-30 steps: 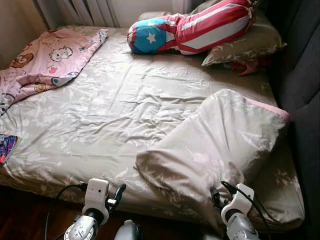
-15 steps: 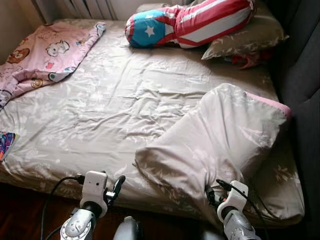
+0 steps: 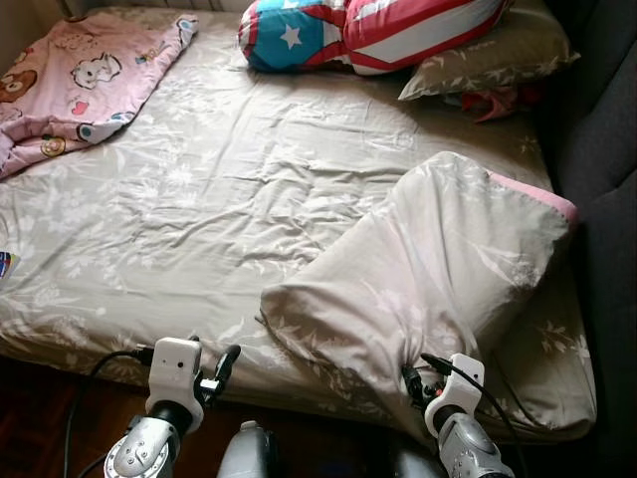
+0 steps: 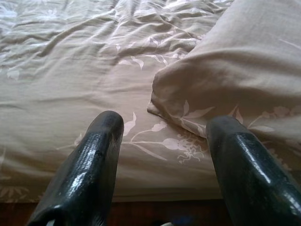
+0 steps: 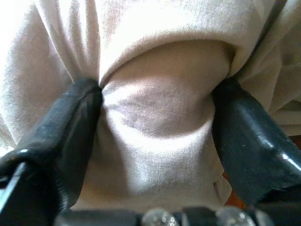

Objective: Clean up the room

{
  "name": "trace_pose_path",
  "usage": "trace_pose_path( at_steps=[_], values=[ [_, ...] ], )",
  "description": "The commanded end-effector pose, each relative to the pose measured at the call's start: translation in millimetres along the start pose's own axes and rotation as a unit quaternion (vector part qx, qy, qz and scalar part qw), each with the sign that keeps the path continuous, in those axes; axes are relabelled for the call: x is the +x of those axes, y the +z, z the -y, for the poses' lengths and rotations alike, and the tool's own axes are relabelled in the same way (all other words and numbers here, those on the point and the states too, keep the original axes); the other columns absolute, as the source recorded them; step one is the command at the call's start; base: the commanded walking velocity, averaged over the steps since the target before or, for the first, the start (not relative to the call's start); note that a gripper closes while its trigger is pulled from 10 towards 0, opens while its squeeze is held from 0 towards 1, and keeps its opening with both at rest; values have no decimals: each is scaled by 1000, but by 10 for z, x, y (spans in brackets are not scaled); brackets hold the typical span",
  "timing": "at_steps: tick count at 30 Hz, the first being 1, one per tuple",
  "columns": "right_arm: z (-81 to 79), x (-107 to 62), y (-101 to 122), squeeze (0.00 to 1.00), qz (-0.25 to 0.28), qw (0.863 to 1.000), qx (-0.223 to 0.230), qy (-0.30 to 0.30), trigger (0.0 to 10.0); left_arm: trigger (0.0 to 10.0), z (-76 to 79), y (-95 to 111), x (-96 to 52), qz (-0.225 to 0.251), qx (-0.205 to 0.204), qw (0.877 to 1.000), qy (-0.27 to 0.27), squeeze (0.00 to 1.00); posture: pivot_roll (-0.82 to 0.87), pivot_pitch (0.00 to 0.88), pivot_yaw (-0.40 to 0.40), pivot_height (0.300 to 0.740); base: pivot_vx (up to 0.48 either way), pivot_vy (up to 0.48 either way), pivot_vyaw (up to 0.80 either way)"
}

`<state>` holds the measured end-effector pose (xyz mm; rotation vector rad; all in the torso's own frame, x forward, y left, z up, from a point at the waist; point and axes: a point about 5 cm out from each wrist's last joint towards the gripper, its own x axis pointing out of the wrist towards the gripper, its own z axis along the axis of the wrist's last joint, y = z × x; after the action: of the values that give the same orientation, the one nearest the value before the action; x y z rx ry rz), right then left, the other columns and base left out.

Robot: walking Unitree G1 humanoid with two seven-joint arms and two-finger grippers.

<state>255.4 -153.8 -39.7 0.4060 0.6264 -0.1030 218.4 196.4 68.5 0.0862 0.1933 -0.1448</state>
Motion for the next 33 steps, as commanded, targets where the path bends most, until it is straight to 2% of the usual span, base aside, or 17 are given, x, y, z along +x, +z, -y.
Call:
trace_pose_path(
  at_steps=[1,22,33],
  values=[
    [-46,-56,-252,0,-44,999,-3,10,0,10000,0,-36,-44,-12,-5,1000,3,0,80,273,31,670,0,0,0],
    [15,-72,-254,0,-37,999,-16,-5,0,10000,27,-85,-15,-21,-6,1000,3,0,50,254,22,670,0,0,0],
    [19,-71,-228,0,-23,1000,-10,-7,0,10000,58,-167,100,-29,-10,1000,5,0,10,209,16,670,0,0,0]
  ],
)
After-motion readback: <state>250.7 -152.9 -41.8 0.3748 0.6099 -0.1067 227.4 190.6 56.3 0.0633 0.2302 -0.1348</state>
